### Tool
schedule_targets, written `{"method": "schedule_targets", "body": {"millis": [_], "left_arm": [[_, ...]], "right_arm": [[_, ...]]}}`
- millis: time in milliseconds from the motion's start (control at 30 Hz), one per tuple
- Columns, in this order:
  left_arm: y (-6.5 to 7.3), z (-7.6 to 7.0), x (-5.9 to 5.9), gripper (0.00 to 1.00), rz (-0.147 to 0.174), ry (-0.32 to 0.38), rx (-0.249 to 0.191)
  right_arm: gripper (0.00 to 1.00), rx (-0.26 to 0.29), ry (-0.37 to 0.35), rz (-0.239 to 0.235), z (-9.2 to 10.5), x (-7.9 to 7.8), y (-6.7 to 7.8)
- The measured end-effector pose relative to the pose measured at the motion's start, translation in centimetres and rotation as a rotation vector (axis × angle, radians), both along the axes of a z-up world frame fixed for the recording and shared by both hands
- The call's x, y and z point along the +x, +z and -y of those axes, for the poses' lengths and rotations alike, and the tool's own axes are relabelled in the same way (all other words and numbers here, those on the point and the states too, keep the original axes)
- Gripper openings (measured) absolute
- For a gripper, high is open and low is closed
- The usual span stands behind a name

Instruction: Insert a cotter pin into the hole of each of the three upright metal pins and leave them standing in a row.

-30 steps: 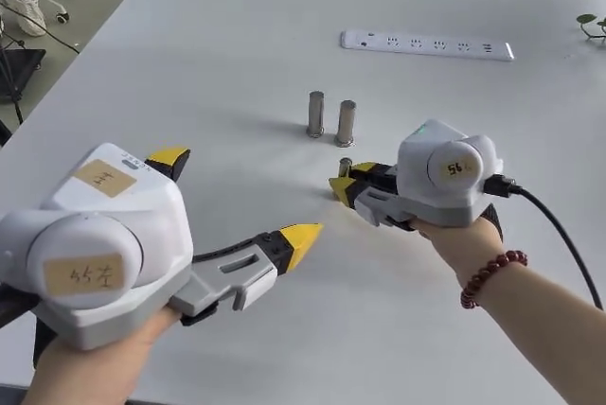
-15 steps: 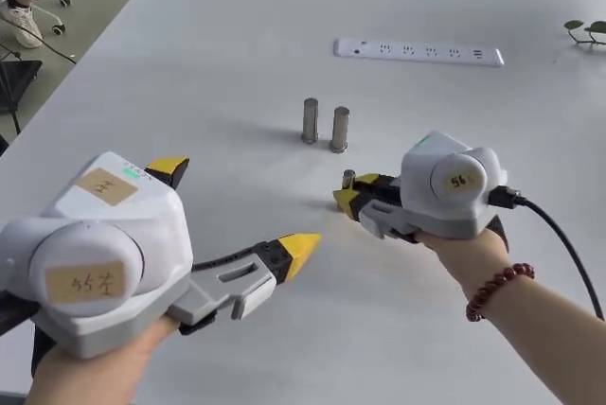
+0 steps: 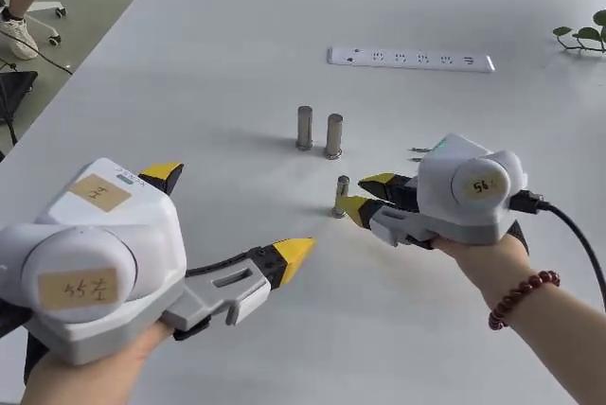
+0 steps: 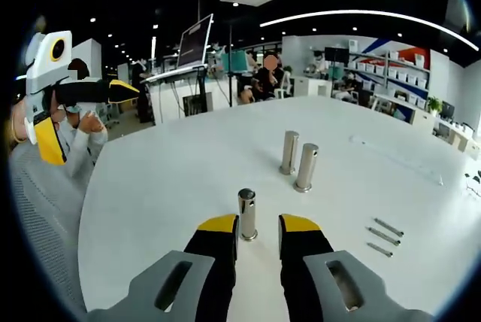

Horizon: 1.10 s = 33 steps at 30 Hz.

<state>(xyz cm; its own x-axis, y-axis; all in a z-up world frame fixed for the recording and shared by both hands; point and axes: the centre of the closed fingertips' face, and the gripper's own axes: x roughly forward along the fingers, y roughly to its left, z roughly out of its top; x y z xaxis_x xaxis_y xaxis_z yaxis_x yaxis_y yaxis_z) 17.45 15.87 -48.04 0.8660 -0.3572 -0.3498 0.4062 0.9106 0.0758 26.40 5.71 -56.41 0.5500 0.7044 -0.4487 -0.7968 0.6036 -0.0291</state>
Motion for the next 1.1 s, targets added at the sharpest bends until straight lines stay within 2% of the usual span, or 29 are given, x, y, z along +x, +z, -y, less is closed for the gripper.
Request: {"method": "schedule_targets", "body": {"millis": [300, 433, 533, 700, 800, 867, 933, 1100], "left_arm": [[0.3, 0.3, -0.2, 0.87, 0.004, -0.011, 0.009], [0.3, 0.4, -0.3, 0.87, 0.002, -0.014, 0.011], [0.2, 0.5, -0.4, 0.87, -0.005, -0.018, 0.016], [0.2, 0.6, -0.5, 0.87, -0.006, -0.023, 0.02], [0.2, 0.5, -0.5, 0.86, -0.009, -0.022, 0.023], [0.2, 0.5, -0.5, 0.86, -0.01, -0.023, 0.024], [0.2, 0.4, -0.4, 0.86, -0.009, -0.021, 0.025], [0.1, 0.4, -0.4, 0.86, -0.014, -0.025, 0.025]], "right_arm": [[0.19, -0.004, 0.012, 0.026, 1.9, 0.2, 1.9], [0.18, -0.05, 0.013, 0.031, 3.1, 0.6, 2.1], [0.18, -0.107, 0.009, 0.038, 4.3, 1.4, 2.2], [0.18, -0.194, -0.001, 0.019, 6.2, 2.4, 1.7], [0.17, -0.212, -0.009, 0.005, 7.3, 3.7, 1.3], [0.17, -0.222, -0.019, -0.007, 7.9, 4.0, 1.1], [0.17, -0.258, -0.031, -0.029, 8.9, 5.0, 0.2], [0.16, -0.306, -0.031, -0.057, 10.0, 5.4, -0.6]]}}
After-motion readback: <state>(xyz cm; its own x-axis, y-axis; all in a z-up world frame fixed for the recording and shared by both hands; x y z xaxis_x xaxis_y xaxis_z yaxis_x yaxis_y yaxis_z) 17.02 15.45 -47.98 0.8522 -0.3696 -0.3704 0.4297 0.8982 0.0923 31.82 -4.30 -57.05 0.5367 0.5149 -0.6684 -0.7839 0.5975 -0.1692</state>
